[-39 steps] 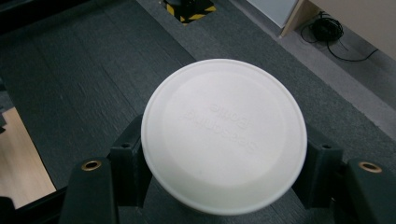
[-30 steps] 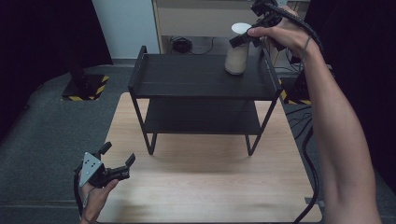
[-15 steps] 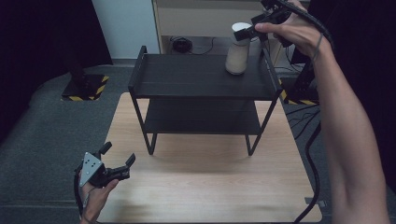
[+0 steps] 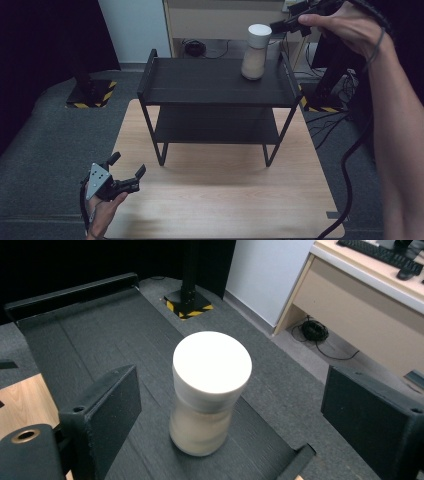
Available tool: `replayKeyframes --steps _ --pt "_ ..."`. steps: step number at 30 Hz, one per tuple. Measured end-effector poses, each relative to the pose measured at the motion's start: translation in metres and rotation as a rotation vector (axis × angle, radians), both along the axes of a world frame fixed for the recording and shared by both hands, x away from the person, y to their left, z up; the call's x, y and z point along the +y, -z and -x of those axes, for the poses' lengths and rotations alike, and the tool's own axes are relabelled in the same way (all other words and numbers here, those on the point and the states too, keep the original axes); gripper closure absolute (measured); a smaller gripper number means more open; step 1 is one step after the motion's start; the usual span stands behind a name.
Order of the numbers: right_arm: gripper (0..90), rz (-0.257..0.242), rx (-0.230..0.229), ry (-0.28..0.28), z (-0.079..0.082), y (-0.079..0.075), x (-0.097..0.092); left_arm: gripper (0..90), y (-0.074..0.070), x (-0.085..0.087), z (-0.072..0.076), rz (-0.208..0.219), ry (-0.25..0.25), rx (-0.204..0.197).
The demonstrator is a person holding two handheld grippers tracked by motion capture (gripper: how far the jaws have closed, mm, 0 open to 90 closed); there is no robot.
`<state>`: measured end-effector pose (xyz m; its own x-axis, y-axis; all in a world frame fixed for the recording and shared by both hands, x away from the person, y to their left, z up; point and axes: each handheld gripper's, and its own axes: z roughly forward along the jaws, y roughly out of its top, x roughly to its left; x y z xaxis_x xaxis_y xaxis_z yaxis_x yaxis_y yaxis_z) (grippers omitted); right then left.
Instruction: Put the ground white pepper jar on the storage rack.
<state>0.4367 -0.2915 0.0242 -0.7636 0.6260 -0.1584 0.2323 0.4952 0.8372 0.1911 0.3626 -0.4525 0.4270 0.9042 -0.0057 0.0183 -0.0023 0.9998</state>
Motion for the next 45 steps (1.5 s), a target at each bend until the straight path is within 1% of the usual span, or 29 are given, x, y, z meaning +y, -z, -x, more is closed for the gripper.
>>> replayKeyframes --steps 1,5,6,9,14,15,17,21,29,32,34,37,40,45 --pt "9.1 0.0 0.0 0.0 0.0 0.0 0.0 0.3 0.0 0.0 0.0 0.0 0.0 0.0" --pt "9.3 -0.005 -0.008 -0.012 0.013 -0.005 -0.012 0.3 0.0 0.0 0.0 -0.002 0.002 0.0" --pt "9.3 -0.005 -0.008 -0.012 0.013 -0.005 -0.012 0.3 0.0 0.0 0.0 -0.002 0.002 0.0" --pt "9.4 0.008 -0.023 -0.032 0.023 -0.006 -0.017 0.3 0.0 -0.001 -0.001 -0.002 0.004 0.002" --pt "9.8 0.014 -0.035 -0.058 0.039 -0.007 -0.026 0.3 0.0 -0.002 -0.002 -0.007 0.012 0.004" --pt "10.4 0.018 -0.035 -0.067 0.041 -0.008 -0.029 0.3 -0.001 -0.002 -0.002 -0.009 0.014 0.006" --pt "10.5 0.04 -0.053 -0.079 0.048 -0.01 -0.032 0.3 -0.001 -0.002 -0.002 -0.01 0.013 0.006" --pt "10.6 0.016 -0.057 -0.112 0.057 -0.011 -0.045 0.3 -0.001 -0.002 -0.002 -0.01 0.012 0.006" --pt "10.3 0.026 -0.061 -0.127 0.079 -0.01 -0.059 0.3 -0.001 -0.003 -0.002 -0.018 0.017 0.009" --pt "10.3 0.02 -0.06 -0.142 0.086 -0.01 -0.065 0.3 -0.001 -0.003 -0.002 -0.017 0.017 0.01" --pt "10.3 0.032 -0.063 -0.147 0.093 -0.01 -0.067 0.3 -0.001 -0.003 -0.002 -0.018 0.017 0.01" --pt "10.3 0.036 -0.064 -0.153 0.099 -0.009 -0.07 0.4 -0.002 -0.004 -0.002 -0.022 0.021 0.009" --pt "10.3 0.033 -0.071 -0.172 0.105 -0.006 -0.072 0.4 -0.002 -0.004 -0.001 -0.024 0.024 0.008" --pt "10.3 0.041 -0.071 -0.189 0.109 -0.004 -0.072 0.4 -0.002 -0.004 -0.001 -0.019 0.022 0.011"
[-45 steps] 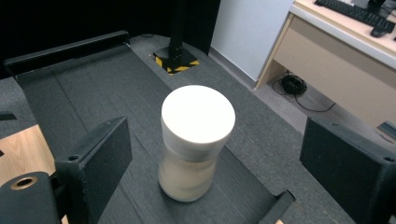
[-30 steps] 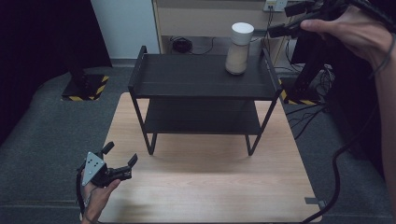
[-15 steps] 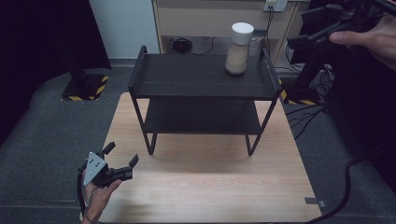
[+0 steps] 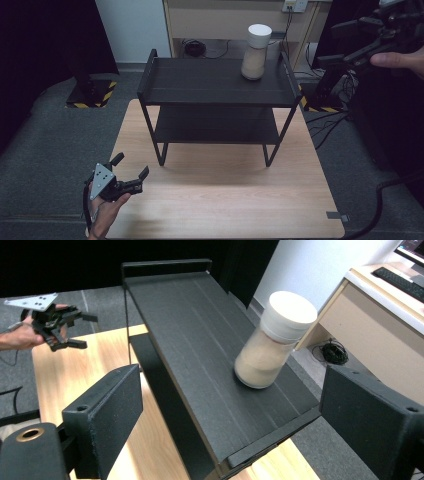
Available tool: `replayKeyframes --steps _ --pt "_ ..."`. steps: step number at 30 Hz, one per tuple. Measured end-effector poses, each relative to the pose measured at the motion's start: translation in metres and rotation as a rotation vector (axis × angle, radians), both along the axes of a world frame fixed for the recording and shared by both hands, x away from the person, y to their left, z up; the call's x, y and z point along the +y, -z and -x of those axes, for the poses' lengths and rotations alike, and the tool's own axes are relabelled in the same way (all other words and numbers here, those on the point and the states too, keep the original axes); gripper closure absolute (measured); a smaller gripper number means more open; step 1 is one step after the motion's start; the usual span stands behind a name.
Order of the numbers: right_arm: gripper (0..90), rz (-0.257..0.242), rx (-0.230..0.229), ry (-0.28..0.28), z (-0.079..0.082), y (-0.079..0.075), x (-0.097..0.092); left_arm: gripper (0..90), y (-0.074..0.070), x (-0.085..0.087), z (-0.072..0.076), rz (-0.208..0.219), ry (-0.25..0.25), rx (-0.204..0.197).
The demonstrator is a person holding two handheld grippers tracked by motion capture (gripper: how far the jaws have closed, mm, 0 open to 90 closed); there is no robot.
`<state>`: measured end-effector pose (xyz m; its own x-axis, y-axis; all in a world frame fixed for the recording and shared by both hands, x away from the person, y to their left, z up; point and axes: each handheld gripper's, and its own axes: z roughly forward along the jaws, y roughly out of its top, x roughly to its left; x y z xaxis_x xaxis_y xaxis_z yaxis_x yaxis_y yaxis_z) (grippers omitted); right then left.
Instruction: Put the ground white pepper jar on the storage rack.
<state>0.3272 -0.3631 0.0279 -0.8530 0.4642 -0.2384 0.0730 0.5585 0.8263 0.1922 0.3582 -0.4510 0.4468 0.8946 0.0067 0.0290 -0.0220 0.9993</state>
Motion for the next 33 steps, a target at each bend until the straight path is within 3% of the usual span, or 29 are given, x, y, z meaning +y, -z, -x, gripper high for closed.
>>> replayKeyframes --steps 7,33 --pt "10.3 -0.007 -0.007 -0.023 0.004 0.001 -0.001 0.4 0.0 0.001 0.002 -0.002 0.001 -0.002" --pt "10.2 -0.011 0.0 -0.004 0.001 0.005 -0.008 0.6 0.0 0.001 0.001 -0.005 -0.003 -0.004"
